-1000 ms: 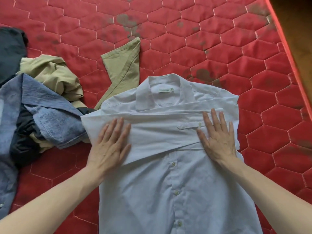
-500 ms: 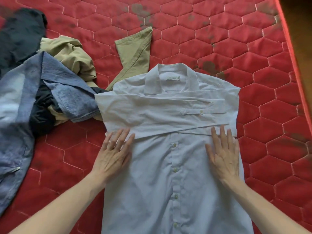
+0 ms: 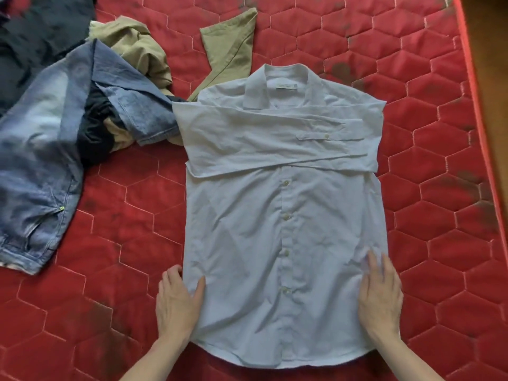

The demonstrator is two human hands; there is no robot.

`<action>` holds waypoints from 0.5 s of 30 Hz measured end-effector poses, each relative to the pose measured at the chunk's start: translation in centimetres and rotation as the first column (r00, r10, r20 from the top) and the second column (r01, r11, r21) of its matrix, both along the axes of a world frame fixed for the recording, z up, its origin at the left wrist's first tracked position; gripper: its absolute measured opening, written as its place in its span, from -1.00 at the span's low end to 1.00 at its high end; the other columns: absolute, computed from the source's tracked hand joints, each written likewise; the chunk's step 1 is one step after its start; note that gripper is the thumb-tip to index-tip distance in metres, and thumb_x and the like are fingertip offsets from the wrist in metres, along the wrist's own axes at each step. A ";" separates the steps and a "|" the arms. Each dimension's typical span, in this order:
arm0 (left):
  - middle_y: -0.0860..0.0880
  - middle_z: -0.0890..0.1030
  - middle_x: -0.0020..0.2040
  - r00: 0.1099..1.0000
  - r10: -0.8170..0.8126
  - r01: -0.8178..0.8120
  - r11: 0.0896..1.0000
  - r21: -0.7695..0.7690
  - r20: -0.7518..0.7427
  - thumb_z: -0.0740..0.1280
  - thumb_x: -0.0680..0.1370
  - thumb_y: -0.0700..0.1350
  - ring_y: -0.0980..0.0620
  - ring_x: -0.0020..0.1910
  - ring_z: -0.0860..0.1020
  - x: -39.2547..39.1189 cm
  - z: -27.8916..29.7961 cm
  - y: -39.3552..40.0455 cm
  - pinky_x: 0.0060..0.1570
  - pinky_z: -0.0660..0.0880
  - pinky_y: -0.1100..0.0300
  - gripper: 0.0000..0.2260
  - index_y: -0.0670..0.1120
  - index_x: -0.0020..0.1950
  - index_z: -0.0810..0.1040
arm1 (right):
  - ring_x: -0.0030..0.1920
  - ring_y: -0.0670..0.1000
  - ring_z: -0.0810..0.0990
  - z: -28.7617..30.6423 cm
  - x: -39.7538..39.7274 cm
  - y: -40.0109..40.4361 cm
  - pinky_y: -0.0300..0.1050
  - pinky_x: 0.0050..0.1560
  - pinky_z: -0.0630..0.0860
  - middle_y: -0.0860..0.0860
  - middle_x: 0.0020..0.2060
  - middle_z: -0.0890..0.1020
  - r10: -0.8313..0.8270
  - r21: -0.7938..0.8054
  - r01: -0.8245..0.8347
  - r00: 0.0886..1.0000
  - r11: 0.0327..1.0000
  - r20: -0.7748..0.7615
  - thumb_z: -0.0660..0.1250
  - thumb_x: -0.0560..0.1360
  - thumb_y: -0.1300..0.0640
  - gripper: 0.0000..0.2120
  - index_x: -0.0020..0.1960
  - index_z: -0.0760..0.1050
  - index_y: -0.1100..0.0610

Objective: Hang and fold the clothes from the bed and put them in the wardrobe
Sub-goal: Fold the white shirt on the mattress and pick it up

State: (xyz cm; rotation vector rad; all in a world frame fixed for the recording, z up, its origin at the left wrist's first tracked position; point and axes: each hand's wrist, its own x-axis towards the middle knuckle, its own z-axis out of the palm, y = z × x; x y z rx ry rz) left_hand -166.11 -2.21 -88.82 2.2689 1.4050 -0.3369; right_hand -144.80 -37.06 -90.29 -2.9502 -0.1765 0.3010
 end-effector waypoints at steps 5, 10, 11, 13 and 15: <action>0.02 0.62 -0.17 0.990 0.141 -0.141 0.967 -0.213 -0.016 0.39 0.56 0.23 -0.11 -0.14 0.60 -3.1 0.6 -2.0 -0.11 0.54 -0.06 -0.69 0.01 -0.08 0.45 | 0.23 0.37 0.49 2.4 -1.0 -1.4 0.28 0.22 0.44 0.28 0.27 0.51 -0.382 0.101 0.398 0.912 0.912 -0.151 0.35 0.62 0.11 -0.57 0.44 0.38 0.18; 0.01 0.75 -0.26 0.936 0.346 -0.277 0.838 -0.471 0.063 0.57 0.50 -0.02 -0.04 -0.19 0.72 -4.8 1.4 -2.0 -0.14 0.64 -0.02 -0.83 -0.09 -0.20 0.74 | -0.06 0.33 0.59 4.4 -2.0 -4.6 0.24 -0.01 0.53 0.21 -0.13 0.61 -0.324 -0.006 0.347 0.868 0.938 -0.377 0.12 0.70 -0.08 -0.76 0.11 0.37 0.09; -0.03 0.74 -0.28 0.926 0.372 -0.293 0.810 -0.508 0.059 0.58 0.50 -0.07 -0.06 -0.23 0.73 -5.3 1.8 -1.9 -0.17 0.65 -0.03 -0.83 -0.14 -0.22 0.75 | -0.07 0.33 0.59 4.7 -2.0 -5.0 0.21 -0.04 0.51 0.19 -0.16 0.59 -0.293 -0.031 0.306 0.874 0.952 -0.387 0.07 0.71 -0.09 -0.75 0.08 0.35 0.08; -0.11 0.73 -0.31 0.925 0.376 -0.285 0.786 -0.549 0.058 0.57 0.50 -0.12 -0.05 -0.34 0.68 -6.3 2.3 -1.8 -0.27 0.66 0.00 -0.82 -0.20 -0.25 0.74 | -0.11 0.31 0.59 5.5 -1.8 -5.7 0.14 -0.10 0.43 0.16 -0.21 0.53 -0.242 -0.099 0.220 0.900 0.970 -0.363 -0.03 0.72 -0.07 -0.74 0.07 0.31 0.07; -0.21 0.71 -0.29 0.931 0.359 -0.265 0.791 -0.552 0.067 0.56 0.51 -0.18 0.01 -0.37 0.63 -7.0 3.3 -1.9 -0.36 0.61 0.14 -0.85 -0.22 -0.22 0.74 | -0.16 0.27 0.55 6.1 -1.9 -6.4 0.12 -0.13 0.40 0.14 -0.24 0.50 -0.201 -0.159 0.154 0.919 0.975 -0.339 -0.07 0.72 -0.06 -0.73 0.07 0.30 0.07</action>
